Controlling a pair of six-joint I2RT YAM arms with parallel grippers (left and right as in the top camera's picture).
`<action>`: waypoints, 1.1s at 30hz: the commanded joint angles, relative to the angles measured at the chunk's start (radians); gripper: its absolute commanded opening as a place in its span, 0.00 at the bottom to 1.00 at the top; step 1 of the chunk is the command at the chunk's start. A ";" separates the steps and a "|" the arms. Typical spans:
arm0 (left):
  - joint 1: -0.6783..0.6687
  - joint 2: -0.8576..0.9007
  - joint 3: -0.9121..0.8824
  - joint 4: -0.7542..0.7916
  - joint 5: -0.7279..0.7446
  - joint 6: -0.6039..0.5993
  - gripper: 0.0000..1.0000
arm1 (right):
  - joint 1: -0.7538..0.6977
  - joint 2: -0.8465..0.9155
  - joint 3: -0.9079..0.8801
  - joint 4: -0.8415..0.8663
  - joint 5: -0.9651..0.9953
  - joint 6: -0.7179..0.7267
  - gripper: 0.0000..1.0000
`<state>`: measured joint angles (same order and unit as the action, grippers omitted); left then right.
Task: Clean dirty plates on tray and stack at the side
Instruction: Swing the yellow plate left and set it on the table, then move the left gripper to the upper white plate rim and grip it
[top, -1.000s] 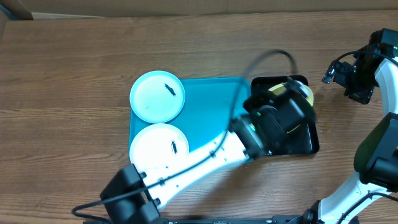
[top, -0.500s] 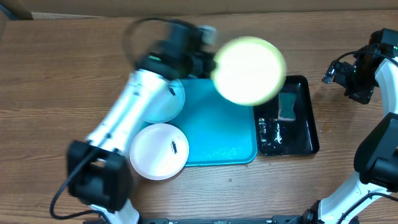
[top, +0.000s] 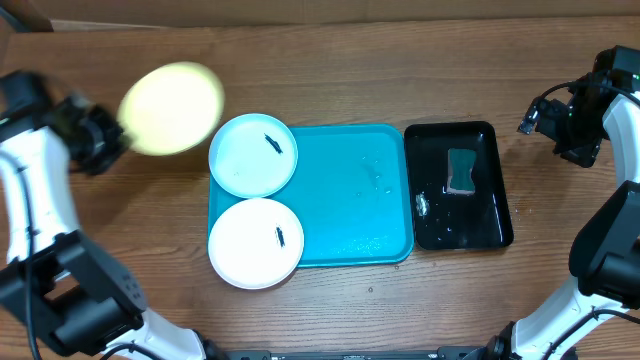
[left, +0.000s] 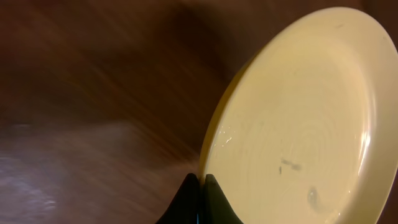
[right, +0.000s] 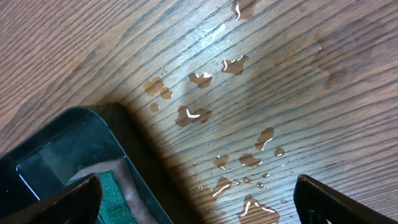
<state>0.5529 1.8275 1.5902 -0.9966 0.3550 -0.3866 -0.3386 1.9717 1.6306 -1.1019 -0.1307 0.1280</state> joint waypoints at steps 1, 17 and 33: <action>0.066 -0.016 -0.020 -0.002 -0.171 -0.003 0.04 | 0.003 -0.032 0.018 0.002 -0.001 0.003 1.00; 0.072 -0.016 -0.320 0.294 -0.209 0.009 0.04 | 0.003 -0.032 0.018 0.002 -0.001 0.003 1.00; 0.022 -0.016 -0.391 0.329 -0.209 0.009 0.04 | 0.003 -0.032 0.018 0.002 -0.001 0.003 1.00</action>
<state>0.5900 1.8275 1.2060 -0.6682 0.1482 -0.3862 -0.3386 1.9717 1.6306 -1.1019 -0.1310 0.1272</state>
